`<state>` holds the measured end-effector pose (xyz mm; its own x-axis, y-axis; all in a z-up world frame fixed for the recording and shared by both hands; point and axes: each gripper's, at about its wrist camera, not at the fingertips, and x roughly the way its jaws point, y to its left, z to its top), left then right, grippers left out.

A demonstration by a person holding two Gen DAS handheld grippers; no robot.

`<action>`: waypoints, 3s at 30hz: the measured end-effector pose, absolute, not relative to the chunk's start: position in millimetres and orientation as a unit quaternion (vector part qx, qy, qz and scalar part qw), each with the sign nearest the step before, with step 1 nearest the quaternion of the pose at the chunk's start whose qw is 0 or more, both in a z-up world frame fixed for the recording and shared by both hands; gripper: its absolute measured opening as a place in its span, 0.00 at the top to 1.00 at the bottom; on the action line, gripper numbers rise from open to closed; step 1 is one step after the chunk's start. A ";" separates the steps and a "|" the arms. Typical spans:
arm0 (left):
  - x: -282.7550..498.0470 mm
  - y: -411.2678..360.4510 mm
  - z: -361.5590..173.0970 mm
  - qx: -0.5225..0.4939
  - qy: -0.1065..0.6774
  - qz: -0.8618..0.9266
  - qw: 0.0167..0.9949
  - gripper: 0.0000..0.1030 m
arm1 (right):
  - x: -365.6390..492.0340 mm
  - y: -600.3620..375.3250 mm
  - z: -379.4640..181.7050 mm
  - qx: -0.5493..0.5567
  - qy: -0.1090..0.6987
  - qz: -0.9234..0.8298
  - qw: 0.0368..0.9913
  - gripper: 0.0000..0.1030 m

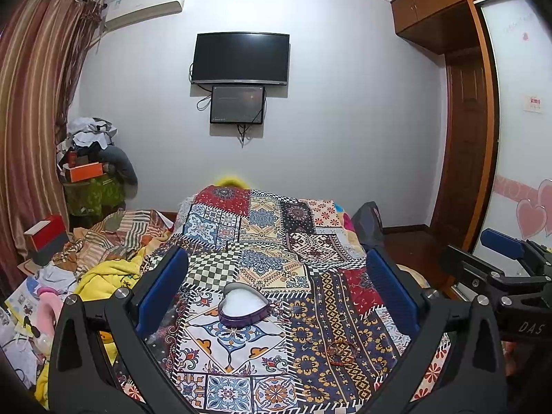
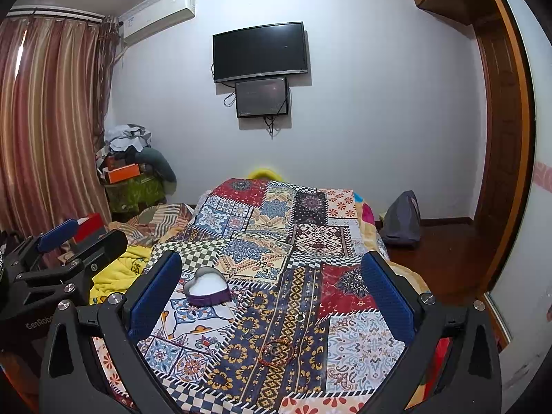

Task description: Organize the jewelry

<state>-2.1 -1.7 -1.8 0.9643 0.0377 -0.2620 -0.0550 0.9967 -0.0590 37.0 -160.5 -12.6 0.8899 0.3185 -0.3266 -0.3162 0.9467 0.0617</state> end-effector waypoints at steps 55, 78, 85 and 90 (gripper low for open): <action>127.7 12.4 -199.7 -0.031 0.466 -0.069 0.882 0.58 | 148.7 -145.5 -188.5 -0.048 0.464 0.236 0.853 0.18; 147.9 14.0 -219.8 -0.067 0.483 -0.107 0.866 0.91 | 169.2 -134.9 -208.5 -0.028 0.501 0.259 0.825 0.77; 145.8 13.0 -219.2 -0.065 0.479 -0.107 0.869 0.91 | 172.2 -133.8 -213.1 -0.023 0.500 0.261 0.825 0.87; 144.1 12.9 -217.2 -0.064 0.476 -0.100 0.871 0.92 | 171.7 -131.5 -211.2 -0.026 0.495 0.262 0.828 0.89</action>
<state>144.1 12.9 -217.2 0.5260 -0.2353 -0.8173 0.1138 0.9718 -0.2065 171.7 -131.5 -211.2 0.3724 0.4078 -0.8337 -0.4595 0.8615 0.2161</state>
